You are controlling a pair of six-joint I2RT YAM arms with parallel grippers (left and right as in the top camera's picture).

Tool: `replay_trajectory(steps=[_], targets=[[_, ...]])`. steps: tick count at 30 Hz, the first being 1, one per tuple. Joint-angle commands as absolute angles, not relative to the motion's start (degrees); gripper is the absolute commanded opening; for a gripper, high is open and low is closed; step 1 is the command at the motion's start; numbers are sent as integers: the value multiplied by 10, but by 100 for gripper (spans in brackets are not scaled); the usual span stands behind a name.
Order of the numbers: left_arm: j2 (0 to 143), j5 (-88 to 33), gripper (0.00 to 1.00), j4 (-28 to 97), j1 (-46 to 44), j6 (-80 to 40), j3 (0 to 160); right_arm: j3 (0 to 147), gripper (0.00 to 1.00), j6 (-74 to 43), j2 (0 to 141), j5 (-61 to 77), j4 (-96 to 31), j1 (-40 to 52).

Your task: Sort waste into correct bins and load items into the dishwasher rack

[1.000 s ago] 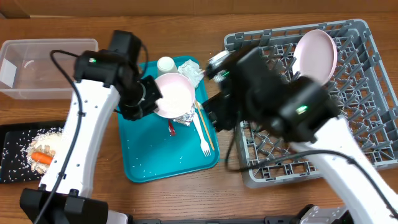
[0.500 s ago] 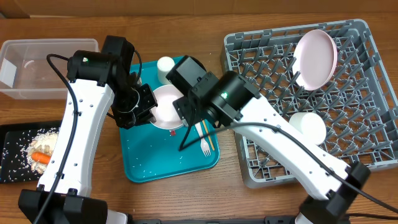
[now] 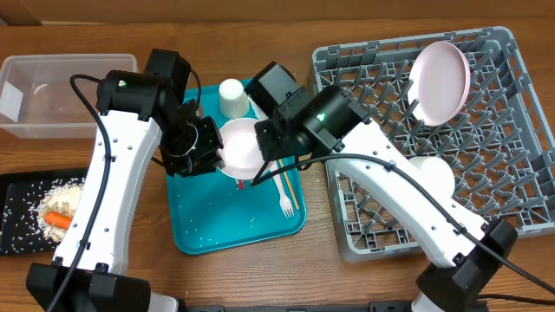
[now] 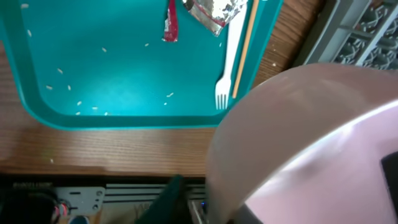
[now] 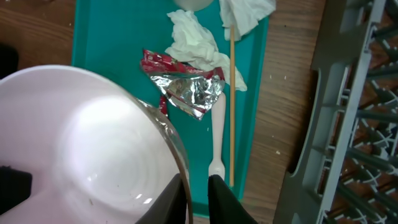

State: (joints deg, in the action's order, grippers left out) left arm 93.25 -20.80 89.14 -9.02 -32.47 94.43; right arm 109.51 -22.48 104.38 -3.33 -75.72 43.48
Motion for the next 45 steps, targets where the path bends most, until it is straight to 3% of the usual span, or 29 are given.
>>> replay_trajectory(steps=[1,2,4,9,21,28,29,30,32,39,45], targets=[[932,-191,33,886,-87,-321,954,1107,13,-229,1037,-16,-759,422],[932,-191,38,884,-87,-321,954,1107,11,-229,1037,-11,-759,422],[932,-191,39,882,-87,-321,954,1107,4,-243,1037,-5,-761,422],[932,-200,34,876,-86,-323,957,1107,4,-260,1037,-12,-766,418],[922,-208,34,896,-86,-320,1048,1107,4,-263,1034,-8,-774,388],[914,-188,38,897,-85,-302,1053,1124,4,-284,1006,-156,-824,324],[914,-180,41,897,-85,-302,1053,1130,4,-286,1002,-179,-836,313],[914,-171,67,897,-85,-302,1053,1137,4,-288,997,-204,-852,298],[914,-159,100,897,-85,-302,1053,1147,4,-302,986,-248,-878,270],[915,-99,100,896,-88,-302,1052,1148,4,-423,959,-434,-971,191],[916,-96,100,895,-90,-302,1051,1144,4,-439,959,-504,-971,155]])
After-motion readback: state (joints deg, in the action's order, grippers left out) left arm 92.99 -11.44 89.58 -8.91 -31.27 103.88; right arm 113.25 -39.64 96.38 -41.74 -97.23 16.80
